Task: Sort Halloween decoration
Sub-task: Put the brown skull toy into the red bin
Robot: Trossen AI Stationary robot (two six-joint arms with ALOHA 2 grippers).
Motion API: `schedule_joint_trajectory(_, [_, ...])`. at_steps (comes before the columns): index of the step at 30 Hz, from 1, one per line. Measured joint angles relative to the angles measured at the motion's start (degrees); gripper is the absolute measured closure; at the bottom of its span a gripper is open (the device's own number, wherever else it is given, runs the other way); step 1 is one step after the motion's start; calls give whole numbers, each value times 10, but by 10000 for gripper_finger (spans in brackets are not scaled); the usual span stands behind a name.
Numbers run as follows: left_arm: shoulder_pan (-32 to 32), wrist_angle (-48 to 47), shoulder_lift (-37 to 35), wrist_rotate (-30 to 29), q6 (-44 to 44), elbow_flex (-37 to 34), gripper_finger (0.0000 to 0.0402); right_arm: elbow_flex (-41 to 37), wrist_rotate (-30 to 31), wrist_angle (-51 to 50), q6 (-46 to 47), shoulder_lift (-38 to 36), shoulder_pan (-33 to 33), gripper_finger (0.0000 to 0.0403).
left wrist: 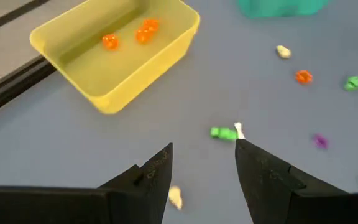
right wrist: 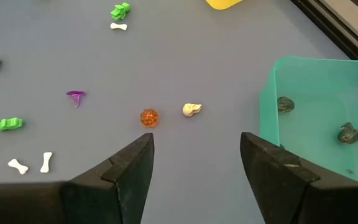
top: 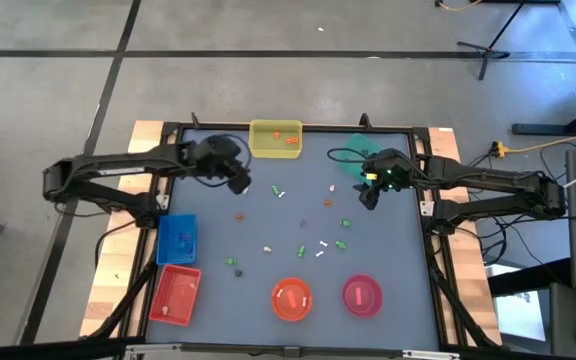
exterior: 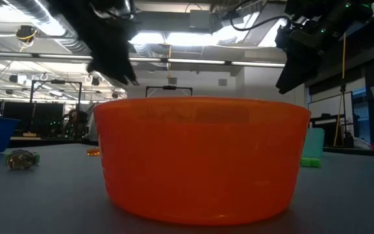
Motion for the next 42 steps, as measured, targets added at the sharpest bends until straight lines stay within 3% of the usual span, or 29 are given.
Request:
schedule_joint_trajectory(10, [30, 8, 176, 41, 9, -1, 243, 0, 0, 0, 1, 0, 0, 164])
schedule_joint_trajectory(17, [29, -11, 251, 58, 8, -1, 243, 0, 0, 0, 2, 0, 0, 164])
schedule_joint_trajectory(27, [26, -10, 276, 56, 9, -1, 245, 0, 0, 0, 2, 0, 0, 164])
schedule_joint_trajectory(42, [26, 1, 278, 56, 11, -1, 283, 0, 0, 0, 2, 0, 0, 164])
